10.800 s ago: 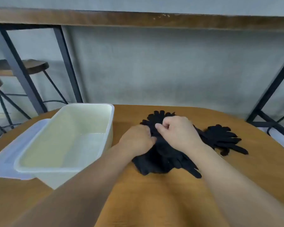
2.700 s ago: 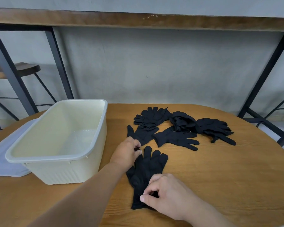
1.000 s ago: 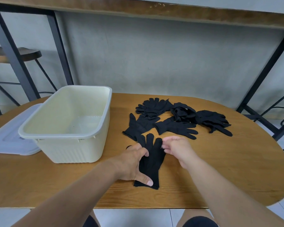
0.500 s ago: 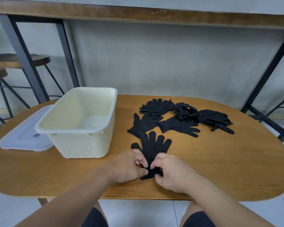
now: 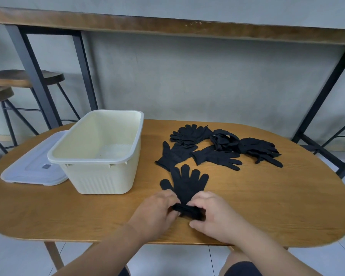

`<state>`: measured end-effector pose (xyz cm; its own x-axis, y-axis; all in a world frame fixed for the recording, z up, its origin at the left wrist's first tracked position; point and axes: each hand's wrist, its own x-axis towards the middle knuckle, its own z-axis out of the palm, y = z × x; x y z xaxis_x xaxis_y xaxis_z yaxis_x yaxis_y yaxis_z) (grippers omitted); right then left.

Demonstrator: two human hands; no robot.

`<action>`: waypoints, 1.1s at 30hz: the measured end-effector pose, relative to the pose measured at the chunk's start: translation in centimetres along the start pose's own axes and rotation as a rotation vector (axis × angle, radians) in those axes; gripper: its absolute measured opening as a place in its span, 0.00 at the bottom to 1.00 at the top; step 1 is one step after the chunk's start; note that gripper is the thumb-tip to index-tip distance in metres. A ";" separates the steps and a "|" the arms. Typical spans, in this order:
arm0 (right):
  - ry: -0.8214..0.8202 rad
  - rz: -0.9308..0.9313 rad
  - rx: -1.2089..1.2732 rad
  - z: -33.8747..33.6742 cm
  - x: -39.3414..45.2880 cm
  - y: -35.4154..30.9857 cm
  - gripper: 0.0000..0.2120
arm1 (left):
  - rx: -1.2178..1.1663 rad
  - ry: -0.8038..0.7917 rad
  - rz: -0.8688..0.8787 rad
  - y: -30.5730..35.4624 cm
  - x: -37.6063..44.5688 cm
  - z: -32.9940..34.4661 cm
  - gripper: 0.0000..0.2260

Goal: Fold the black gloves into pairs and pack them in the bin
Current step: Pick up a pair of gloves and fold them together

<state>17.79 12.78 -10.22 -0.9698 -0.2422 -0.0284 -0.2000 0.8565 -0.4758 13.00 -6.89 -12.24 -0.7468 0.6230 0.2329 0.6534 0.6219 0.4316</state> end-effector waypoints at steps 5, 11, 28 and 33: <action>0.041 0.035 0.059 -0.1 -0.2 -0.1 0.09 | -0.130 -0.044 -0.080 -0.1 -0.1 -0.2 0.07; 0.033 0.234 0.314 -0.6 1.6 0.1 0.07 | -0.160 -0.010 -0.247 0.0 1.2 -0.4 0.09; 0.322 0.386 0.006 1.1 3.2 0.5 0.13 | 0.027 -0.009 -0.460 0.4 4.5 0.9 0.10; 0.293 0.301 -0.064 0.8 3.4 0.4 0.16 | -0.119 0.047 -0.623 -0.2 6.4 0.4 0.14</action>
<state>14.57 11.94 -11.16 -0.9831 0.1546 0.0976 0.0986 0.8979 -0.4290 8.14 -2.77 -11.18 -0.9888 0.1381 -0.0565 0.0783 0.8026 0.5913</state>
